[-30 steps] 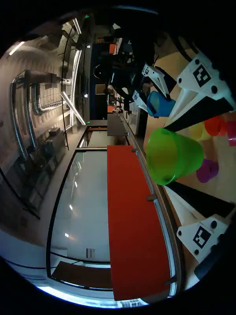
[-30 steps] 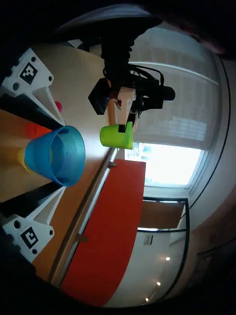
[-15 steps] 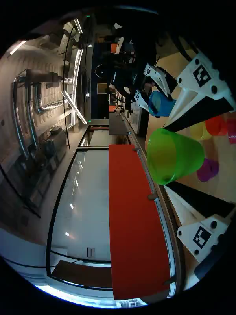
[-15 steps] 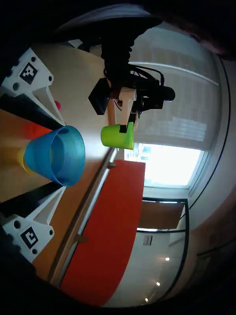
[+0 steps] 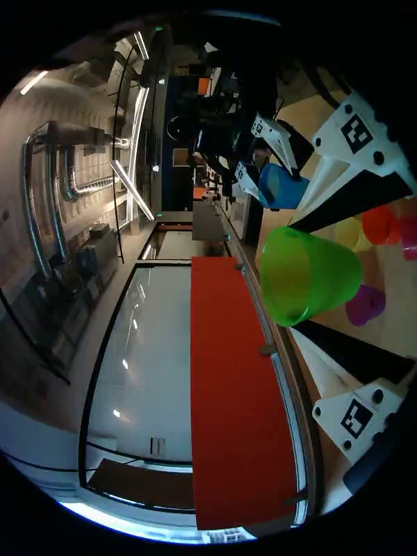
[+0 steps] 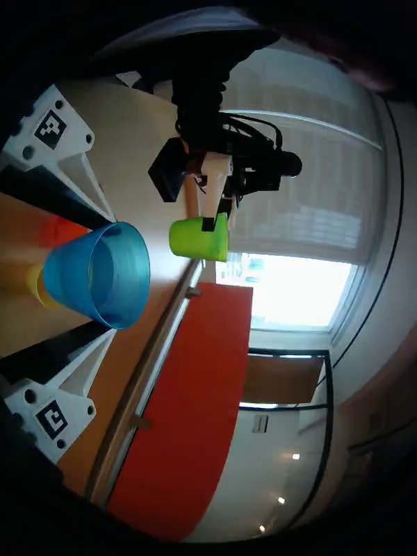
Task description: Pour water
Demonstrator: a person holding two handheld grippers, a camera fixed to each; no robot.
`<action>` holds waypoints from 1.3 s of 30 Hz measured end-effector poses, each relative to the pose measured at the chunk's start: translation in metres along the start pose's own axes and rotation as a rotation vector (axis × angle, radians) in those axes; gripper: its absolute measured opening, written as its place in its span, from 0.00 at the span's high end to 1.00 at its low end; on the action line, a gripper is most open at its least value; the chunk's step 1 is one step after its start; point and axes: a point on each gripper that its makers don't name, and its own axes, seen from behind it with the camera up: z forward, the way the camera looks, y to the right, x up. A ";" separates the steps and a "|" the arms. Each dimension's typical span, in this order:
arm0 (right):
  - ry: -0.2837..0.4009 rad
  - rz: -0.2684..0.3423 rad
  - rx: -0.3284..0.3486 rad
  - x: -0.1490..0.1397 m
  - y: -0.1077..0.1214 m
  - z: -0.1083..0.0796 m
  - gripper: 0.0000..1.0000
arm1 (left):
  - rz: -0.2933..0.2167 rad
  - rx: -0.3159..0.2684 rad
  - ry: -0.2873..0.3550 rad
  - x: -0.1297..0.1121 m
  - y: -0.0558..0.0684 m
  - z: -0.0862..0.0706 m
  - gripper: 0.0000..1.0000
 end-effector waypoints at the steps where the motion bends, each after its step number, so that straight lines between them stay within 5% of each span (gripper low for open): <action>1: 0.004 0.005 0.001 0.001 0.000 0.000 0.11 | 0.001 0.002 -0.001 0.000 0.000 0.000 0.13; 23: 0.070 0.143 0.048 0.025 -0.006 0.003 0.11 | 0.009 0.001 -0.007 -0.005 0.007 -0.010 0.13; 39: 0.076 0.127 0.054 0.035 -0.008 0.004 0.11 | 0.009 0.010 -0.012 -0.007 0.009 -0.017 0.14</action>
